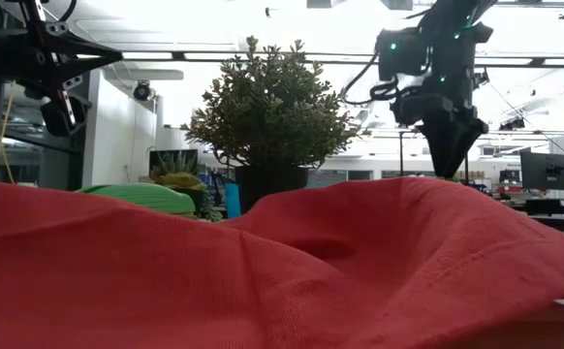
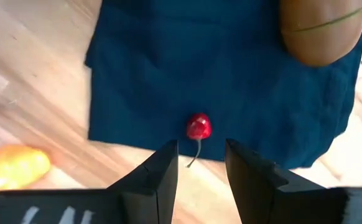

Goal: Pick and placing Produce into tupperware
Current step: Put the red cherry into the blue bin

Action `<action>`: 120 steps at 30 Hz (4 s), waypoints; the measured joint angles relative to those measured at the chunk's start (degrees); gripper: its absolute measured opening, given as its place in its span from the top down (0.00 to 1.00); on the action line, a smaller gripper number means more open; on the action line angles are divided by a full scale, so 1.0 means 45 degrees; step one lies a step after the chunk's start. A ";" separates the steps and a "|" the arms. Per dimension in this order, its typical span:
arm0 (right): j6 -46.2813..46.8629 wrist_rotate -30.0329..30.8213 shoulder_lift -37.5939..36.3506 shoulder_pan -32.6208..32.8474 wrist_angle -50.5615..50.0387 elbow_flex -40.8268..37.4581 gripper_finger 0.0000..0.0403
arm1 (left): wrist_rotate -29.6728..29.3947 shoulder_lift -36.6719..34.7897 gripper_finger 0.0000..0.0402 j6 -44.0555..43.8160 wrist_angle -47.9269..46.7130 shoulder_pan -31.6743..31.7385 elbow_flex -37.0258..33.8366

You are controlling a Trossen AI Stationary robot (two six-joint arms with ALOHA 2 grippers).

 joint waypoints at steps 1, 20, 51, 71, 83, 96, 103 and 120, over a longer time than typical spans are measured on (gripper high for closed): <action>-0.0120 0.0001 0.0091 -0.0079 0.0062 -0.0001 0.69 | 0.0000 0.0000 1.00 0.0001 -0.0059 0.0000 0.0000; 0.0386 -0.0971 0.0176 -0.0687 0.2385 -0.2419 0.69 | 0.0000 0.0000 1.00 -0.0009 -0.0513 0.0000 0.0000; -0.0383 -0.1000 0.0235 -0.0692 0.4193 -0.3167 0.56 | 0.0002 0.0000 1.00 -0.0311 -0.0541 0.0002 0.0000; -0.0500 -0.1019 0.0232 -0.0784 0.4546 -0.3553 0.56 | 0.0012 0.0000 1.00 -0.0322 -0.0541 0.0003 0.0000; -0.0595 -0.1201 0.0230 -0.0760 0.4961 -0.3920 0.56 | 0.0092 0.0000 1.00 -0.0327 -0.0546 0.0000 -0.0002; -0.0618 -0.1191 0.0233 -0.0760 0.5122 -0.3920 0.70 | 0.0092 0.0000 1.00 -0.0330 -0.0546 0.0005 0.0000; -0.0530 -0.1002 0.0232 -0.0769 0.5108 -0.3920 0.74 | 0.0092 0.0000 1.00 -0.0330 -0.0546 0.0000 -0.0005; -0.0615 -0.1002 0.0231 -0.0769 0.5048 -0.3920 0.89 | 0.0093 0.0000 1.00 -0.0331 -0.0547 0.0001 0.0000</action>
